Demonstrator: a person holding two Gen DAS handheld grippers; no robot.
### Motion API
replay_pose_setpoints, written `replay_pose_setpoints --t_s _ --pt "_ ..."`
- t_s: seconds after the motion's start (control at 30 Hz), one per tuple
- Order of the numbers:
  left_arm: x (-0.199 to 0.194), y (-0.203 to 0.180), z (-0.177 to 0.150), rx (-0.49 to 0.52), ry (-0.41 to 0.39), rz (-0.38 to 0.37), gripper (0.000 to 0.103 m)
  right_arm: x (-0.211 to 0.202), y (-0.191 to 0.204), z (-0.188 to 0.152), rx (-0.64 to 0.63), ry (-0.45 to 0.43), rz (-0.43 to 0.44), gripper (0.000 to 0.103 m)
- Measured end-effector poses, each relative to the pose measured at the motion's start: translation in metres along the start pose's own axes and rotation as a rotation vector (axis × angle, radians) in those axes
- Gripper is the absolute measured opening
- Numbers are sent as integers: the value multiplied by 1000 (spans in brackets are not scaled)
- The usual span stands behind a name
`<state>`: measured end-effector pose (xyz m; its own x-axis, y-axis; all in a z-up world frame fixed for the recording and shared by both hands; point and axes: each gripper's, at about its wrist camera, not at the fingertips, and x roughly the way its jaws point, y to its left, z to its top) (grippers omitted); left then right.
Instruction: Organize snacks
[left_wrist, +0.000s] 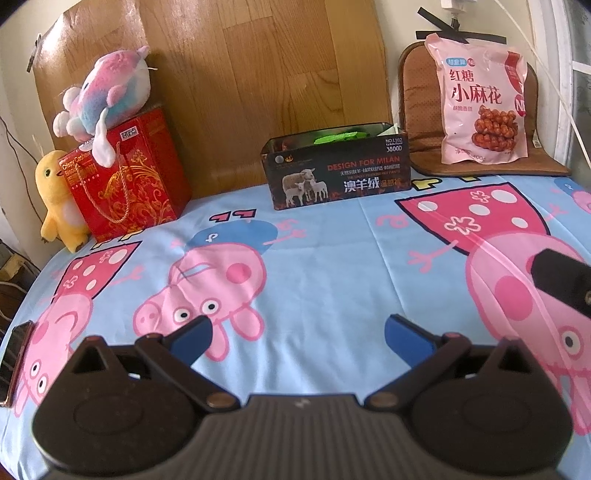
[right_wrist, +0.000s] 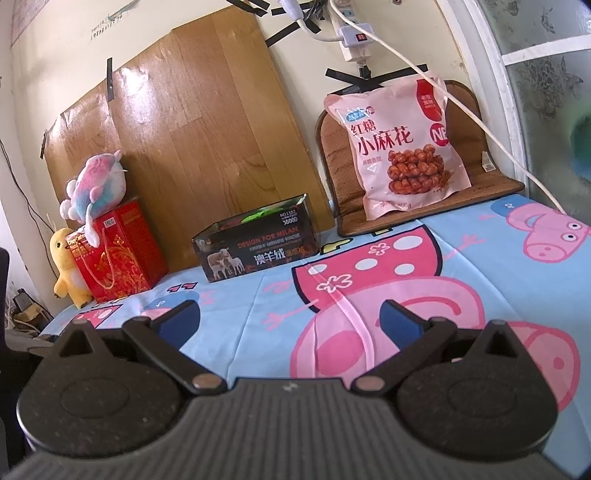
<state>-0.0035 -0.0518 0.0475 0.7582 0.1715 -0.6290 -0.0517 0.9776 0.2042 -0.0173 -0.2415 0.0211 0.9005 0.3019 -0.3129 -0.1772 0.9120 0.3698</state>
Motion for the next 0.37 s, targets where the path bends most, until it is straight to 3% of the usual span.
replay_pose_setpoints --t_s 0.37 --pt "7 4 10 -22 12 -95 103 6 4 4 -16 2 -14 103"
